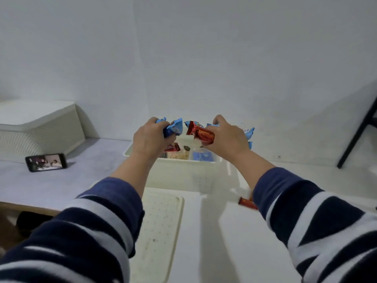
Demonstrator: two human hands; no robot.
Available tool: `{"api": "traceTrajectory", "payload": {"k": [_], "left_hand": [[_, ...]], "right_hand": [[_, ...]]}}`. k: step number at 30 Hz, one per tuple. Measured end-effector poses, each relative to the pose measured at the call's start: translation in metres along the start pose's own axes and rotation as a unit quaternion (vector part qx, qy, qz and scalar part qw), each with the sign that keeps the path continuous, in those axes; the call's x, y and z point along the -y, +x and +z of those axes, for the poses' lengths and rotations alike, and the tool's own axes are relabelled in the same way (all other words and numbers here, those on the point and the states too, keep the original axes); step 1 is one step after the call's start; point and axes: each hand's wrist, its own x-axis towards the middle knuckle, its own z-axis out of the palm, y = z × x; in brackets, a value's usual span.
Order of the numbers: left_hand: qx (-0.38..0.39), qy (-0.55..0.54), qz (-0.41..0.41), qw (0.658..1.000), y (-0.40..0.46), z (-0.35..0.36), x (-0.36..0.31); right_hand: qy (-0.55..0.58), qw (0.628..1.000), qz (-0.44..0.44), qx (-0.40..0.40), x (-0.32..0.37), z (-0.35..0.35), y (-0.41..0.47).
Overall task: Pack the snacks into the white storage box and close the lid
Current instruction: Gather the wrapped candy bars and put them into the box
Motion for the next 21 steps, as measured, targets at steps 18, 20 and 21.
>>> {"api": "traceTrajectory", "payload": {"k": [18, 20, 21], "left_hand": [[0.382, 0.047, -0.121, 0.915, 0.104, 0.188, 0.169], [0.427, 0.056, -0.113, 0.895, 0.102, 0.202, 0.172], [0.445, 0.061, -0.106, 0.887, 0.100, 0.205, 0.172]], "right_hand": [[0.367, 0.818, 0.366, 0.250, 0.085, 0.227, 0.160], [0.362, 0.783, 0.409, 0.297, 0.086, 0.233, 0.158], [0.352, 0.772, 0.414, 0.328, 0.088, 0.234, 0.157]]}}
